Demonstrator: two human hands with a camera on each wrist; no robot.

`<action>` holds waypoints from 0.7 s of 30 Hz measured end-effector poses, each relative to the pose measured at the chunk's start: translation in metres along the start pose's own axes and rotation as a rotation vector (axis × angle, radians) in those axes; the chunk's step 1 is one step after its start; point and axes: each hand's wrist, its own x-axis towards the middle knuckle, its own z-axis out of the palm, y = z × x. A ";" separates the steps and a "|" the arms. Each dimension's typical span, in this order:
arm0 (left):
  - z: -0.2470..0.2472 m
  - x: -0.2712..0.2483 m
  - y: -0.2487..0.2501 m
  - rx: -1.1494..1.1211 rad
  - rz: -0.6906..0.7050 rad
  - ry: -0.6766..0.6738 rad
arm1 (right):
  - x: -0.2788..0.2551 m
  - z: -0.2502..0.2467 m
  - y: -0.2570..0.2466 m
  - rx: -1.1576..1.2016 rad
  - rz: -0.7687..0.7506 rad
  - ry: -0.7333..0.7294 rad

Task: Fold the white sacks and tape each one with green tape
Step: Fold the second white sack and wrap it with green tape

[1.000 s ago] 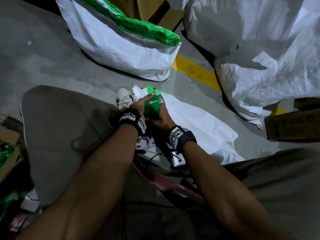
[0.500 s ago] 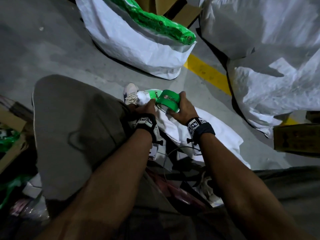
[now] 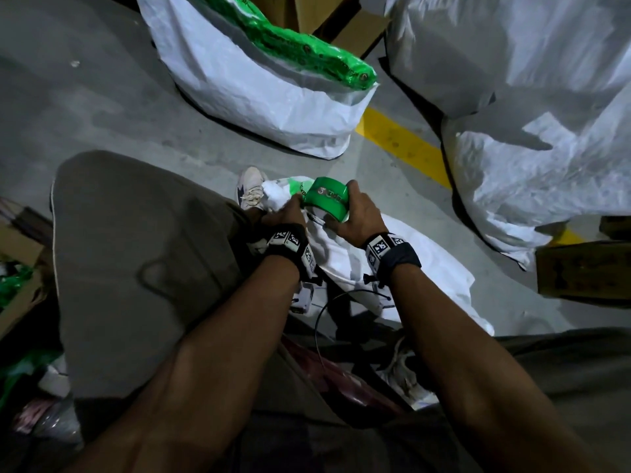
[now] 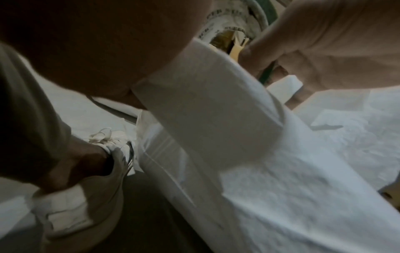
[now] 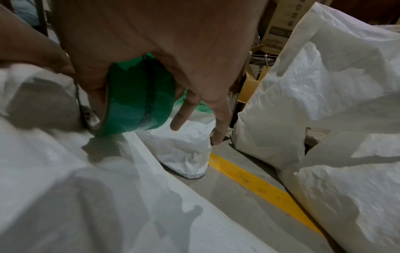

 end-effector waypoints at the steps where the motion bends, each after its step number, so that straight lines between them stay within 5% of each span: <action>1: -0.006 -0.006 0.005 0.028 0.028 0.032 | -0.001 -0.002 0.000 -0.073 0.016 0.008; 5: -0.013 -0.012 0.006 0.053 0.125 0.071 | 0.001 -0.012 0.001 -0.194 0.010 0.020; 14: -0.015 0.004 0.010 0.026 0.022 0.051 | 0.001 -0.020 0.028 -0.307 -0.025 -0.090; 19: -0.019 0.009 -0.002 0.007 -0.179 -0.285 | -0.003 -0.005 0.036 -0.185 -0.297 -0.066; 21: -0.026 -0.006 0.000 0.083 -0.091 -0.488 | -0.005 0.004 0.031 -0.303 -0.344 -0.094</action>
